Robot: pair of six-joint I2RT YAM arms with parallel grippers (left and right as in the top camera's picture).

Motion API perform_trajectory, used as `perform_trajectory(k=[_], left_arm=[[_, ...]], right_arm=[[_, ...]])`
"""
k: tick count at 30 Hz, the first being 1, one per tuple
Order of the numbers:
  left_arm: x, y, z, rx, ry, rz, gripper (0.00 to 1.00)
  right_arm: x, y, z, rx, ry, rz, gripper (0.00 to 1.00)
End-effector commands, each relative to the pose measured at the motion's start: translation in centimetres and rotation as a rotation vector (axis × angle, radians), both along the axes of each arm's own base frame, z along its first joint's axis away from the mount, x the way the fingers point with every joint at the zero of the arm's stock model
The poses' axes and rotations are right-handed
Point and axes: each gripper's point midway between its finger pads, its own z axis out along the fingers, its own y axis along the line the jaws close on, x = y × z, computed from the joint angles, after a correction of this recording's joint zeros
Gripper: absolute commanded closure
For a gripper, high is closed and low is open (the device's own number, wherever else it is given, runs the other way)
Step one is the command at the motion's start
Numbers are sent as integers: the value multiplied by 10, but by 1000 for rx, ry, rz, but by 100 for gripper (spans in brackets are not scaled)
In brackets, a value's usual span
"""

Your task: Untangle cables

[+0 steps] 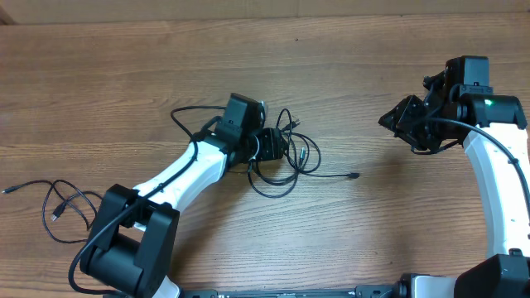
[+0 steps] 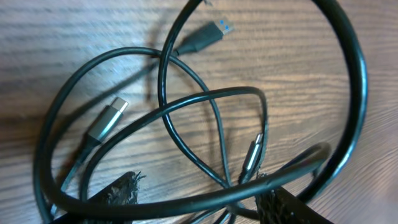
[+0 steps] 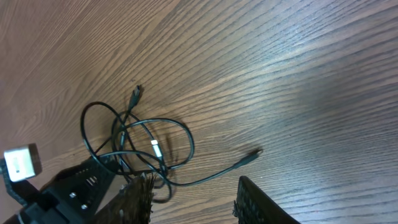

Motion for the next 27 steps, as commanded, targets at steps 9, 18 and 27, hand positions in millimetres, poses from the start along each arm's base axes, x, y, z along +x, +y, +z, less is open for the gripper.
perform_trajectory(k=[9, 18, 27], left_arm=[[-5, 22, -10, 148, 32, 80, 41], [-14, 4, -4, 54, 64, 21, 29], [-23, -17, -1, 42, 43, -35, 31]], right_arm=[[2, -1, 0, -19, -14, 22, 55], [3, -1, 1, -20, -21, 22, 53], [3, -1, -4, -25, -22, 35, 52]])
